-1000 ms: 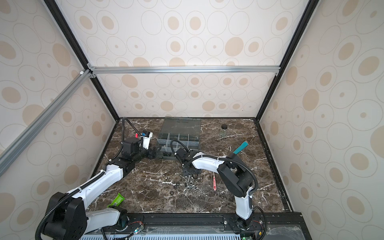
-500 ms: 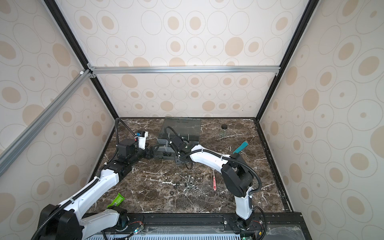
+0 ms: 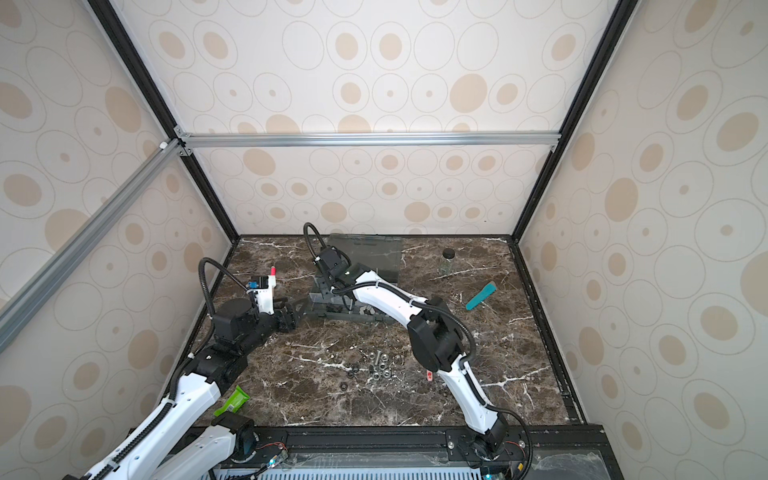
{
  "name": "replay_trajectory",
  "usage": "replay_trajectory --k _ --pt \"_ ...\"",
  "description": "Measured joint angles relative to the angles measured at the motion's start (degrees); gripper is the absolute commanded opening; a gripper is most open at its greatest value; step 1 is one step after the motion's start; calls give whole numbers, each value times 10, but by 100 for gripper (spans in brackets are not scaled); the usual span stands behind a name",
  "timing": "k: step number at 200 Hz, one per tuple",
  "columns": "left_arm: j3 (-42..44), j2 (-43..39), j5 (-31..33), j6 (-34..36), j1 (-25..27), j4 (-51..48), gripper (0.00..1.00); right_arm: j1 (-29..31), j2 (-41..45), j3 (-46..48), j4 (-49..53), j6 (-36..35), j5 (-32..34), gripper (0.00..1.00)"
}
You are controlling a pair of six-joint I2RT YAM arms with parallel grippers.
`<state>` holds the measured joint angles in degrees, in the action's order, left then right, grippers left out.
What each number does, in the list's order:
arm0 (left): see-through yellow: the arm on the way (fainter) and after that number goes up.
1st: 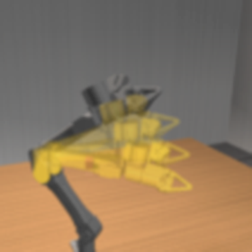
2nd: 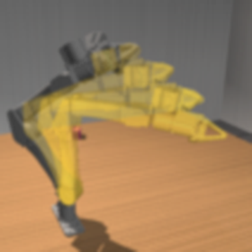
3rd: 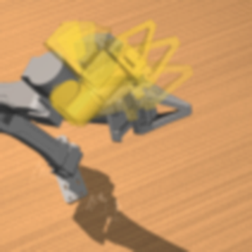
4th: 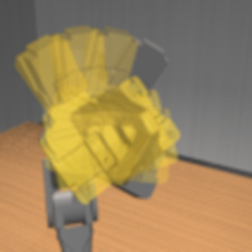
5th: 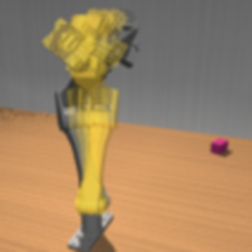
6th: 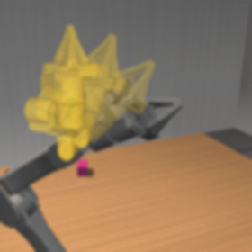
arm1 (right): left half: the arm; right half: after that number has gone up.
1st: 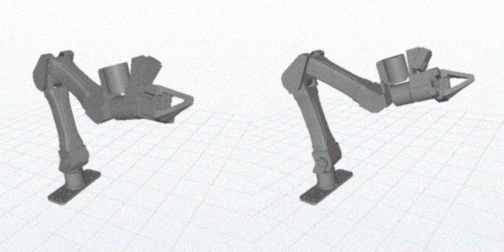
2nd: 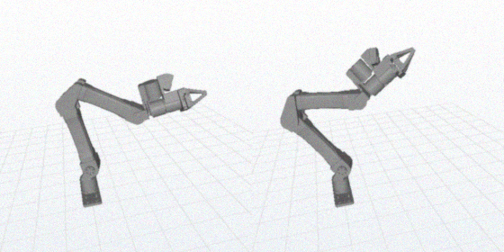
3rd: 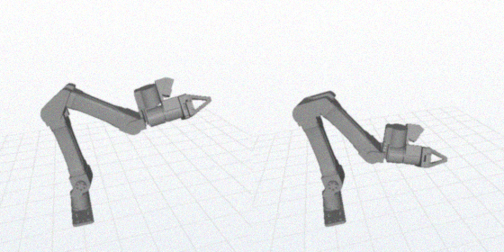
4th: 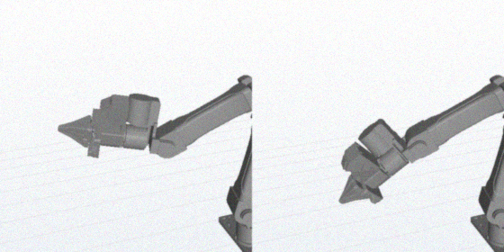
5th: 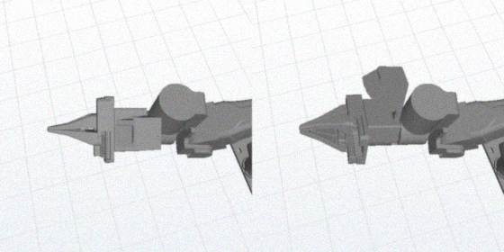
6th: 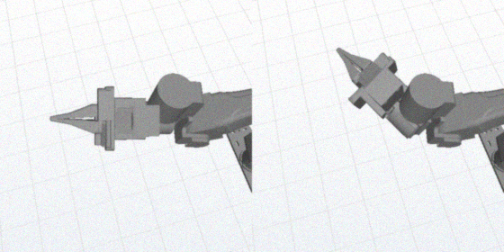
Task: Sort the screws and nuts into containers
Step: 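Carry the silver bolt with the right gripper into the silver-bolt compartment, release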
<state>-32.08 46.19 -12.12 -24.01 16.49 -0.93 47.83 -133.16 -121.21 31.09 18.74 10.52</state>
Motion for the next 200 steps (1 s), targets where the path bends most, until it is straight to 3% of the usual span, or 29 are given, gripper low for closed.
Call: replay_trajectory --k 56,93,140,200 --pt "20 -49 0 -33 0 -15 71 -6 -92 -112 -5 -8 3 41" --pt "26 -54 -1 -43 0 -16 71 -7 -104 -120 -8 -6 5 43" --pt "30 -54 -3 -49 0 -17 71 -9 -122 -140 -15 9 -8 60" --pt "31 -54 -3 -52 0 -17 71 -12 -122 -143 -20 17 -17 64"
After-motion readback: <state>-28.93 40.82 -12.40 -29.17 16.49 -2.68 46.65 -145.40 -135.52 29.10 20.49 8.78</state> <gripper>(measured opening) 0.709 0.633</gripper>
